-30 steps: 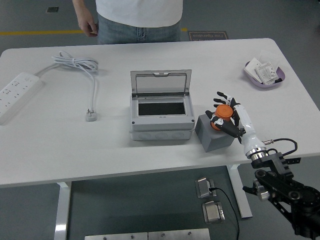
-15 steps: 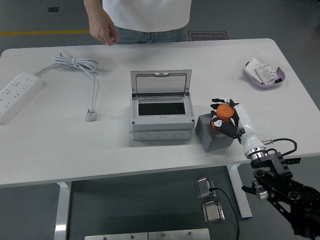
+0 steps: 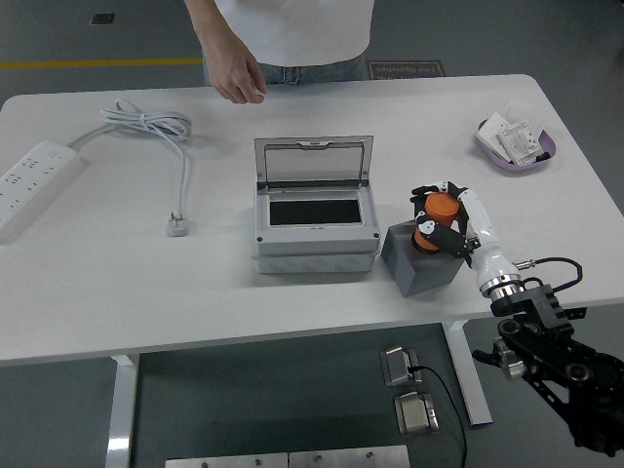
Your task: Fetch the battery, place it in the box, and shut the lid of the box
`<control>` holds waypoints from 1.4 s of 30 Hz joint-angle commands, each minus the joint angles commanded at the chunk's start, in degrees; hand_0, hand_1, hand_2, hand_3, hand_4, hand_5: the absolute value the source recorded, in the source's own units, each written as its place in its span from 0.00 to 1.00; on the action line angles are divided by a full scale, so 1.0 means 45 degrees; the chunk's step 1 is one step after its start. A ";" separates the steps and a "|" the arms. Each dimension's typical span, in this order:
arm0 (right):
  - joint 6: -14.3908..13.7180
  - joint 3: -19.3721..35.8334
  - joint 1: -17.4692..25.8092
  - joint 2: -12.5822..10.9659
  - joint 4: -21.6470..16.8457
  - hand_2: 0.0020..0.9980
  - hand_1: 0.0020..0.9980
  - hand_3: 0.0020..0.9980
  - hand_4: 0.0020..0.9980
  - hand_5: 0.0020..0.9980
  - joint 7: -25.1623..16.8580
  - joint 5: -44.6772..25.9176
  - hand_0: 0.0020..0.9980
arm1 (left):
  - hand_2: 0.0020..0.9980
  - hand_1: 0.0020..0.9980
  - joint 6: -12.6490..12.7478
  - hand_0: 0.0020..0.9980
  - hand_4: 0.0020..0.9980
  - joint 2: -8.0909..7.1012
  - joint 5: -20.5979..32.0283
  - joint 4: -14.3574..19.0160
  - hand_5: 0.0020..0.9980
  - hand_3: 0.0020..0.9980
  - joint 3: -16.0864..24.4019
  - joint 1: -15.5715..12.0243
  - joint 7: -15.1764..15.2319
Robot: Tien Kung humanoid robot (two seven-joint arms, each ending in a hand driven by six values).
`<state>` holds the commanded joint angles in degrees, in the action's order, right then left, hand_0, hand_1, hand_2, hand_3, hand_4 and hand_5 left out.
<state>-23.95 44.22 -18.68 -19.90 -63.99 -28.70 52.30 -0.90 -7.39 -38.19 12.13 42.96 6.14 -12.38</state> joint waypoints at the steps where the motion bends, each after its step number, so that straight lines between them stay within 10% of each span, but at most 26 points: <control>1: -0.0008 0.0022 -0.0016 -0.0006 -0.0008 0.54 0.62 0.42 0.19 0.00 -0.0007 -0.0004 0.67 | 0.62 0.66 0.0000 0.63 0.62 0.0000 0.0000 0.0000 0.20 0.61 0.0002 -0.0002 -0.0001; 18: -0.0742 0.0120 -0.0466 -0.0176 -0.0681 0.54 0.62 0.40 0.16 0.00 0.0262 0.0716 0.66 | 0.62 0.66 0.0027 0.63 0.62 -0.0003 -0.0143 0.0003 0.19 0.61 0.0147 -0.0017 -0.0039; 19: -0.0795 0.0135 -0.0483 -0.0189 -0.0739 0.54 0.55 0.39 0.16 0.00 0.0297 0.0783 0.51 | 0.62 0.66 0.0030 0.63 0.62 -0.0003 -0.0161 0.0005 0.19 0.61 0.0167 -0.0020 -0.0047; 24: -0.0980 0.0300 -0.0562 -0.0285 -0.1131 0.54 0.55 0.39 0.16 0.00 0.0511 0.1152 0.51 | 0.62 0.66 0.0035 0.63 0.62 0.0004 -0.0231 0.0015 0.19 0.61 0.0240 -0.0029 -0.0082; 25: -0.1014 0.0347 -0.0586 -0.0312 -0.1238 0.54 0.45 0.38 0.15 0.00 0.0572 0.1266 0.30 | 0.62 0.66 0.0036 0.63 0.62 0.0006 -0.0237 0.0015 0.19 0.61 0.0247 -0.0028 -0.0084; 42: -0.1193 -0.1115 -0.2661 0.0027 -0.1783 0.54 0.25 0.38 0.14 0.00 0.2699 0.4219 0.10 | 0.62 0.66 0.0048 0.63 0.62 -0.0098 -0.0447 0.0046 0.19 0.61 0.0466 0.0003 -0.0188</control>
<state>-29.32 39.20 -30.65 -19.78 -72.01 -16.56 71.28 -0.68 -7.82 -40.20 12.34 45.06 6.15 -13.22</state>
